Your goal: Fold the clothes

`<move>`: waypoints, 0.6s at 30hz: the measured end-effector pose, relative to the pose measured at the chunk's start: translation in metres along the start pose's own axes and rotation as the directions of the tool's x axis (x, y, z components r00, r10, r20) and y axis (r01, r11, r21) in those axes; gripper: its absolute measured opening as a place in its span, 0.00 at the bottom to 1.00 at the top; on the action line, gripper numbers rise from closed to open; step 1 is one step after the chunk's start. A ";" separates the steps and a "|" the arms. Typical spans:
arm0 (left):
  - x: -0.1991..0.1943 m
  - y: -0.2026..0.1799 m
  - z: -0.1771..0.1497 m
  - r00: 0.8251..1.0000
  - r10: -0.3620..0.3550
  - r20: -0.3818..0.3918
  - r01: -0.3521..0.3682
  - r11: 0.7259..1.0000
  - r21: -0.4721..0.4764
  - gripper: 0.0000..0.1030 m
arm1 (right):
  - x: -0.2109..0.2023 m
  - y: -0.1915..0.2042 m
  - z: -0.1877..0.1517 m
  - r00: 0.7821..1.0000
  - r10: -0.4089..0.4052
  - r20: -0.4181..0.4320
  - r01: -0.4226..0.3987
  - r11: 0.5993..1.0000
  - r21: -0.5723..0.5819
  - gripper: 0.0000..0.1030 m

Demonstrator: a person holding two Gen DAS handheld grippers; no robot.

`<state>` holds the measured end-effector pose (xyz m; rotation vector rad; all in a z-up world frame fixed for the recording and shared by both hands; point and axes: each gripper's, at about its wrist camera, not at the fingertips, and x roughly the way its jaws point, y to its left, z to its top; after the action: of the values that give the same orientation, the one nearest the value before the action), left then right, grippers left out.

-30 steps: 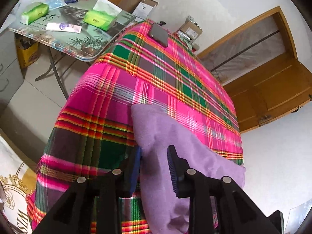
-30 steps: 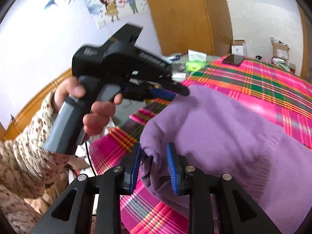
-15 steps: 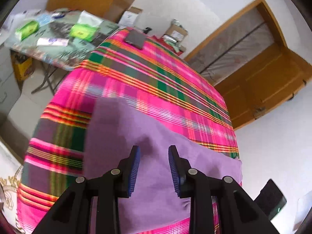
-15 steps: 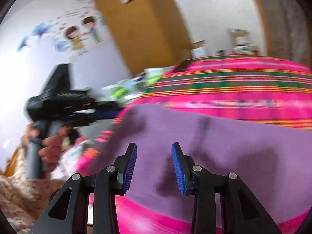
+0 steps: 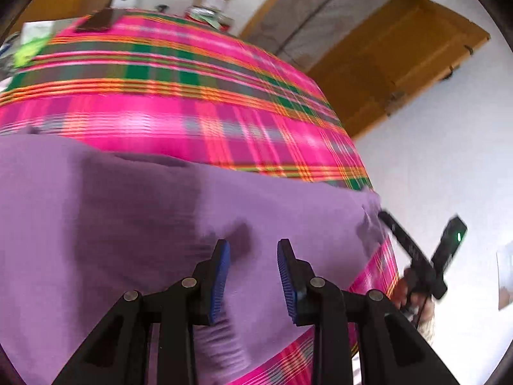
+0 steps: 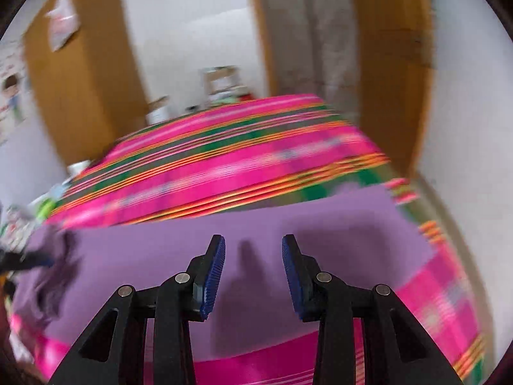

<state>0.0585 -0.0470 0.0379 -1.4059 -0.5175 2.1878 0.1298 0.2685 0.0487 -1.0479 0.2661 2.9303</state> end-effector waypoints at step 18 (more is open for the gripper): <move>0.039 -0.016 0.001 0.998 0.011 -0.057 -0.005 0.995 0.095 0.31 | 0.085 -0.056 0.062 0.974 -0.122 -0.190 0.092 0.983 -0.159 0.30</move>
<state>0.0468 -0.0109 0.0186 -1.4175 -0.3829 2.1423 0.0285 0.3302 0.0338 -1.3332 -0.0098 2.7869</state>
